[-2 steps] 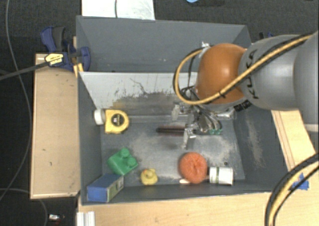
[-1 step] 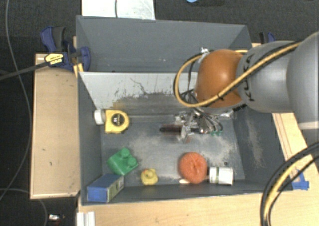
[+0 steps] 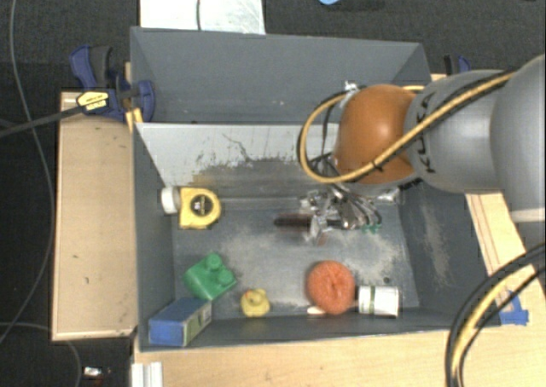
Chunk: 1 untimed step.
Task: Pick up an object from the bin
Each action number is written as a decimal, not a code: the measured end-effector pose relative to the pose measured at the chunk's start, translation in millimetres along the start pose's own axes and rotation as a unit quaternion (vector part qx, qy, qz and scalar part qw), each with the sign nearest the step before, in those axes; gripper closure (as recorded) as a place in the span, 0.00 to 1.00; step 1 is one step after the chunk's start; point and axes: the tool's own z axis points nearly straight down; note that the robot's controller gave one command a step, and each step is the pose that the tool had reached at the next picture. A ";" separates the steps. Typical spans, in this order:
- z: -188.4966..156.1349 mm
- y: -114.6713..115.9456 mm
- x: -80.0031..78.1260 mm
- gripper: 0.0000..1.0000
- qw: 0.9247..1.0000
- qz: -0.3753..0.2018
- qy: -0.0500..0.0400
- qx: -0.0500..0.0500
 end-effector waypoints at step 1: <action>-65.6 3.6 7.0 1.00 1.000 -0.011 0.002 0.000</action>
Offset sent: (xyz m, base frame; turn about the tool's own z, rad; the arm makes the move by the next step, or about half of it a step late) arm -0.0123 -0.0126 0.1932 -0.0025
